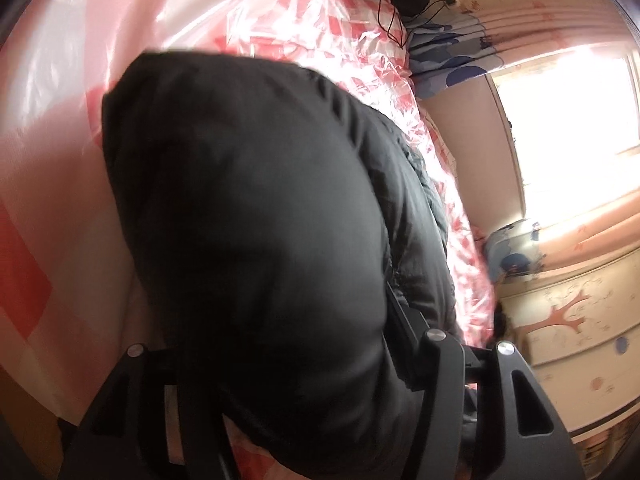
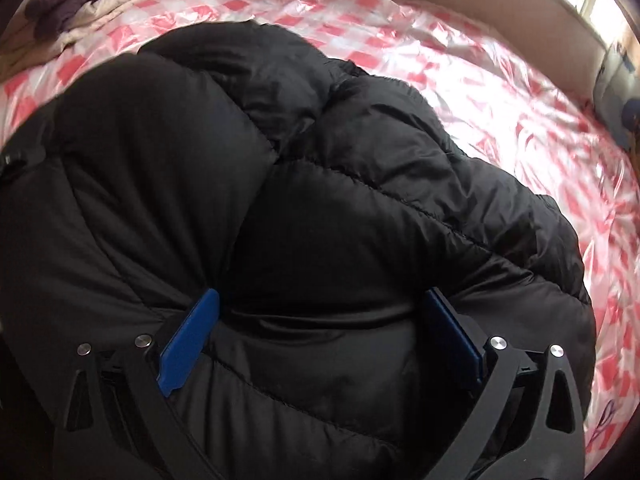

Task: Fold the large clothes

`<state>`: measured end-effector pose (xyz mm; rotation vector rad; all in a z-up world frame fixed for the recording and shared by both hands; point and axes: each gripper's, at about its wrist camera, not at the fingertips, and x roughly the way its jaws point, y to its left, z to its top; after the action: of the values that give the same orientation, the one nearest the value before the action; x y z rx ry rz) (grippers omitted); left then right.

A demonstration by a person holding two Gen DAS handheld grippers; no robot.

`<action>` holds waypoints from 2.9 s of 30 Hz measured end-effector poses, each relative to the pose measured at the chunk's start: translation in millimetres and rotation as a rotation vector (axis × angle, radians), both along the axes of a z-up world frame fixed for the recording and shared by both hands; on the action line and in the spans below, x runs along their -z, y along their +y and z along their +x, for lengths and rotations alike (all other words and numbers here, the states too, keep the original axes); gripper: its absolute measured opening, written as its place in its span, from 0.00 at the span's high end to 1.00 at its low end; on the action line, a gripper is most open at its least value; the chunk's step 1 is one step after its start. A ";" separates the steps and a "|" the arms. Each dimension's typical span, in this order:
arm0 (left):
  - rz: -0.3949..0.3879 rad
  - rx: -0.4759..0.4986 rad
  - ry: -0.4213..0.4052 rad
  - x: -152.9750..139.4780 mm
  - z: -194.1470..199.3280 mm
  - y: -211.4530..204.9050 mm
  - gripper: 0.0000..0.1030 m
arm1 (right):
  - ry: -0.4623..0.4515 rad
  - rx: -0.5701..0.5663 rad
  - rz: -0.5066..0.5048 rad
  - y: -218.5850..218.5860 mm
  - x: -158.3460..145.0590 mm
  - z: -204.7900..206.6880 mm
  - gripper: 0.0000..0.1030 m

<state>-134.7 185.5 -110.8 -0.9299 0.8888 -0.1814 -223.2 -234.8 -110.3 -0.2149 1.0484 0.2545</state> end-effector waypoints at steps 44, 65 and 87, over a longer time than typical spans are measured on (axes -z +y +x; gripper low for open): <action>0.112 0.045 -0.080 -12.6 -2.1 -13.4 0.48 | -0.172 -0.011 0.031 20.0 -29.6 -80.5 0.06; 0.821 0.747 -0.649 -116.4 -80.2 -267.1 0.74 | -0.091 0.122 0.851 -146.2 -27.7 -102.8 0.06; 1.106 1.321 -0.703 -58.9 -143.1 -405.7 0.74 | -0.123 0.275 0.595 -260.2 -71.6 -91.4 0.06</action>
<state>-277.8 -220.2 -51.9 0.8316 0.6370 -0.9532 -314.6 -494.9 -38.7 0.4429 0.8282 0.2885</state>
